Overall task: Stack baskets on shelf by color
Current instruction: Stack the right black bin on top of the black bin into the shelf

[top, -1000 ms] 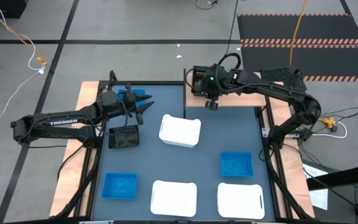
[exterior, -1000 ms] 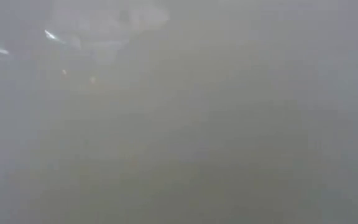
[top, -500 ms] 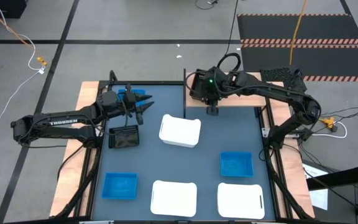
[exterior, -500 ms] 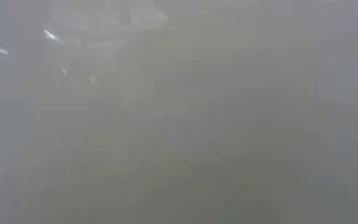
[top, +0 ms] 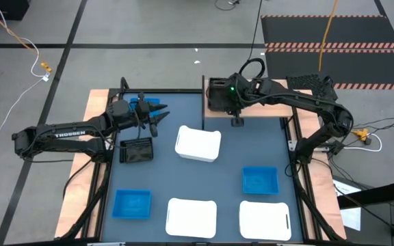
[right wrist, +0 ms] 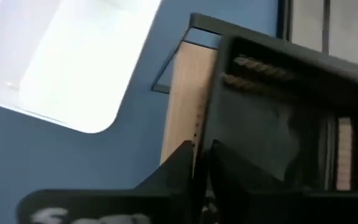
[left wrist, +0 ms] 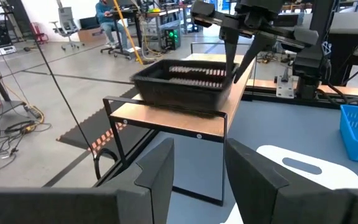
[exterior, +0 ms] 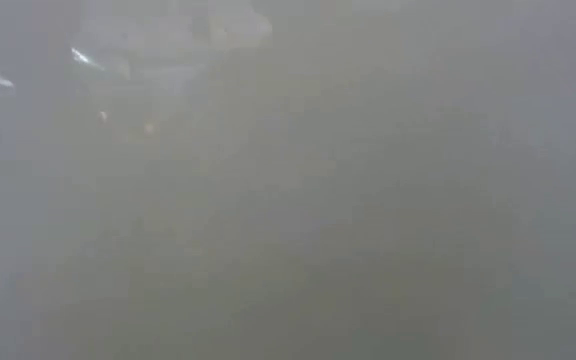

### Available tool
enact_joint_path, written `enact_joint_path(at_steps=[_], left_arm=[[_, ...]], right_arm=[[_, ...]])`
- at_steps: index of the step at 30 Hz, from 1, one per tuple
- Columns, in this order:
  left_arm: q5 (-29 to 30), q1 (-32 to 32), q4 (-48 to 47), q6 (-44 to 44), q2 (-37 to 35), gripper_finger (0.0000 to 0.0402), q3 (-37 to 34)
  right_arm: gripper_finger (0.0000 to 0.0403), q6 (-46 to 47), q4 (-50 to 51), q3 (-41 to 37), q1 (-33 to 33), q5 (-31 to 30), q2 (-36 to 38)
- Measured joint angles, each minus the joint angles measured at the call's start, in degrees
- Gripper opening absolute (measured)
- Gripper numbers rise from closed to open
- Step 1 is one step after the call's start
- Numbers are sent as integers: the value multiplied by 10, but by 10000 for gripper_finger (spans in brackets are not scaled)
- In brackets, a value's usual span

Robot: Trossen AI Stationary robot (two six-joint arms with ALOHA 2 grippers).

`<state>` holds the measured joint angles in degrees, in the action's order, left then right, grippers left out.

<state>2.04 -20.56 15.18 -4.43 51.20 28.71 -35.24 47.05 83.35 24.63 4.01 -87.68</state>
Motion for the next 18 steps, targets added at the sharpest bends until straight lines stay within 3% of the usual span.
enact_joint_path(at_steps=[5,10,18], left_arm=[[0,0,0,2,0,145,0],[0,0,0,6,0,145,0],[0,0,0,6,0,145,0]], right_arm=[[10,-22,-2,0,19,76,0],[27,1,-24,0,33,81,0],[19,134,-65,0,38,82,0]])
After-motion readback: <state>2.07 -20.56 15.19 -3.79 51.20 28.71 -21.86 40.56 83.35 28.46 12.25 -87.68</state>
